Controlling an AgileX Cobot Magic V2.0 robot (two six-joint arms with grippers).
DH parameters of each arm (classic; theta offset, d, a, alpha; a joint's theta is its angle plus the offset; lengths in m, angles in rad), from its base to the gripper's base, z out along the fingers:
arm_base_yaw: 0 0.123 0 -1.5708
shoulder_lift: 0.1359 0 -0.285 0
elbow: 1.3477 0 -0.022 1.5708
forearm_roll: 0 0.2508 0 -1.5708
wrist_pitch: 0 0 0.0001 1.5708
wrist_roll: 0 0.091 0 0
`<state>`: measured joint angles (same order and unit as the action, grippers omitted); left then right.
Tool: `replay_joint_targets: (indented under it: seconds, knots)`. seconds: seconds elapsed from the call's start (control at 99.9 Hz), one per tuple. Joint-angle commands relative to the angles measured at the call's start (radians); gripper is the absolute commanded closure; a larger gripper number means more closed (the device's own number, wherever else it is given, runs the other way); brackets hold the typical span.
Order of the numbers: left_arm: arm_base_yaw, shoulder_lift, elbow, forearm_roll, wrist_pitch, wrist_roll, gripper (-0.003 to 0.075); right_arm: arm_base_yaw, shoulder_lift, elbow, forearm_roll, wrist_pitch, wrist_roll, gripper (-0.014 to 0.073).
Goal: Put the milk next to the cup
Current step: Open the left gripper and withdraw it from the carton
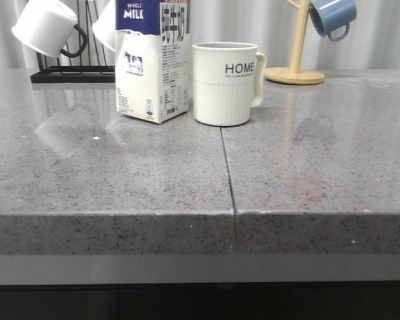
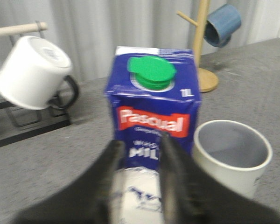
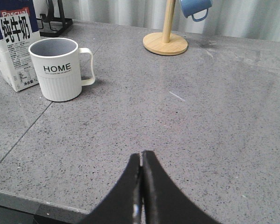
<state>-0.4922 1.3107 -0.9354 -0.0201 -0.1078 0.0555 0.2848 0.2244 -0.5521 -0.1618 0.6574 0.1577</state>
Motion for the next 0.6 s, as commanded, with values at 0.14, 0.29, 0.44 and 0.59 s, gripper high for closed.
replay_joint_targets:
  seconds: [0.14, 0.29, 0.44, 0.59]
  knots:
    - [0.145, -0.184, 0.058, 0.013, -0.007, -0.003, 0.0741, -0.005, 0.01, -0.027, -0.009, -0.073, -0.002, 0.0649]
    - [0.239, -0.289, 0.133, 0.013, 0.038, -0.003, 0.0741, -0.005, 0.01, -0.027, -0.009, -0.073, -0.002, 0.0649]
    - [0.302, -0.395, 0.211, 0.013, 0.069, -0.003, 0.0741, -0.005, 0.01, -0.027, -0.009, -0.073, -0.002, 0.0649]
    - [0.321, -0.497, 0.294, 0.029, 0.082, -0.003, 0.0741, -0.005, 0.01, -0.027, -0.009, -0.073, -0.002, 0.0649]
